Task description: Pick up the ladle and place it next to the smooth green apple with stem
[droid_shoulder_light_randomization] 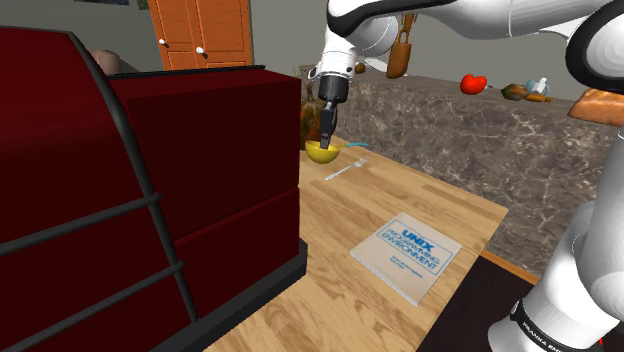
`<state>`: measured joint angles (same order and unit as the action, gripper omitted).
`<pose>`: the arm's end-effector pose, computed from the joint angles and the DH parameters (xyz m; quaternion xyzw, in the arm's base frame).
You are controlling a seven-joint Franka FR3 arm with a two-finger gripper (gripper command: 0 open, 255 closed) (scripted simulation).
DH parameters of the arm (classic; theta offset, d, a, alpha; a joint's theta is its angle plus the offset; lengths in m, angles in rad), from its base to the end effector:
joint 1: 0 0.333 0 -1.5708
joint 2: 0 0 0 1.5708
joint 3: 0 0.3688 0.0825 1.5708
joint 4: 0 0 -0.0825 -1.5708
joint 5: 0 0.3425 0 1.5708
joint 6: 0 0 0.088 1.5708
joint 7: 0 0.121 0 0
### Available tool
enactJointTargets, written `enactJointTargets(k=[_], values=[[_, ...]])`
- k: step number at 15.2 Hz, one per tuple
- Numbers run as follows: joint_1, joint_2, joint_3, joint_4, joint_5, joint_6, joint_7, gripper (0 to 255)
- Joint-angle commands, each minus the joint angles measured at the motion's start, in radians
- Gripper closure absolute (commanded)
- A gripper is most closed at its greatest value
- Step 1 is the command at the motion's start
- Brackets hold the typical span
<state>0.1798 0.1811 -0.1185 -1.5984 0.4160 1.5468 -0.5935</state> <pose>0.5548 0.0899 0.5625 -0.9285 -0.2951 0.0577 0.2180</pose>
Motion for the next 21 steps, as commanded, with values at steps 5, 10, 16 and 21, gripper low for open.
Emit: enactJointTargets(k=[5, 10, 16, 21], values=[[0.043, -0.130, 0.029, -0.151, -0.001, 0.049, 0.058, 255], [0.092, -0.271, 0.078, -0.326, 0.010, 0.119, 0.132, 255], [0.145, -0.416, 0.150, -0.491, 0.042, 0.187, 0.230, 255], [0.193, -0.517, 0.220, -0.596, 0.082, 0.236, 0.320, 255]])
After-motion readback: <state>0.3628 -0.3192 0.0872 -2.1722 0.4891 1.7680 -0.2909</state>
